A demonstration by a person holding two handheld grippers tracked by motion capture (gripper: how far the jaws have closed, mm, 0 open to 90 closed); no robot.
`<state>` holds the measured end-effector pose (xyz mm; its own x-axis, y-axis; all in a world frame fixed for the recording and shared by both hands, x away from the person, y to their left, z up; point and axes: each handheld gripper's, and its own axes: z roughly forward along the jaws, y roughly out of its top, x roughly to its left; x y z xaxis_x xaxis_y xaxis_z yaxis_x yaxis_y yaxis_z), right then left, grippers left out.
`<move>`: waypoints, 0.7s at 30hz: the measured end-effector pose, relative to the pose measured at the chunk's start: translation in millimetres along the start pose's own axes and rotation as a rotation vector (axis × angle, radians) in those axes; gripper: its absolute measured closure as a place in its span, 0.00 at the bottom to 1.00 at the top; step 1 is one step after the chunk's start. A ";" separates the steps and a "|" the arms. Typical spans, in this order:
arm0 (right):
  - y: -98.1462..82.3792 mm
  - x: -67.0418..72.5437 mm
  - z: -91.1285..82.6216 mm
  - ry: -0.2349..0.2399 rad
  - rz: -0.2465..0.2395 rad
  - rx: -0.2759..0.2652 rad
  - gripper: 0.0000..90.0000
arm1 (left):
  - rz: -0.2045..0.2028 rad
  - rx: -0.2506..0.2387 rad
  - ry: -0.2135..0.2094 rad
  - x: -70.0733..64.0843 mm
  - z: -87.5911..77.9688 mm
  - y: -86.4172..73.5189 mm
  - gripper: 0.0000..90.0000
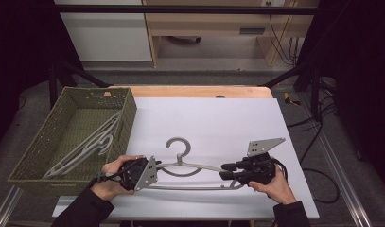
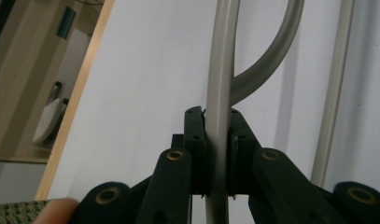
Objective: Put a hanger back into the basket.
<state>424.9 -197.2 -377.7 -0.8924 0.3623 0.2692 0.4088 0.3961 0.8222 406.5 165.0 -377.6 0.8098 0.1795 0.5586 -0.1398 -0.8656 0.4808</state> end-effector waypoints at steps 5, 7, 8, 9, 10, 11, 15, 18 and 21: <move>-1.4 -1.8 -8.7 -0.151 -0.009 -0.155 0.51 | -0.083 0.021 -0.002 2.4 1.0 1.8 0.91; -2.2 -3.2 -13.9 -0.193 0.009 -0.222 0.44 | -0.128 0.031 0.002 3.2 2.2 3.7 0.91; -2.9 -4.1 -17.5 -0.237 0.011 -0.257 0.39 | -0.143 0.035 0.005 3.7 2.4 4.6 0.91; -3.6 -4.8 -19.6 -0.262 0.010 -0.282 0.35 | -0.165 0.041 0.013 4.3 2.9 5.9 0.91; -4.6 -5.6 -22.8 -0.298 0.011 -0.308 0.33 | -0.192 0.044 0.015 5.1 3.4 6.9 0.91; -5.9 -5.9 -26.3 -0.338 0.013 -0.332 0.31 | -0.217 0.049 0.023 6.6 3.7 8.0 0.91; -13.3 -9.2 -38.3 -0.458 0.022 -0.380 0.21 | -0.284 0.064 0.044 11.7 4.7 9.8 0.91; -20.8 -12.0 -44.1 -0.512 0.043 -0.383 0.14 | -0.332 0.079 0.057 15.9 5.3 11.3 0.91; -27.9 -15.1 -47.3 -0.547 0.073 -0.387 0.11 | -0.388 0.086 0.064 21.6 5.0 11.8 0.91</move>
<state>417.9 -253.6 -381.0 -0.5976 0.7924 0.1219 0.2754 0.0602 0.9594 425.2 156.3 -363.3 0.7557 0.5267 0.3891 0.2192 -0.7634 0.6076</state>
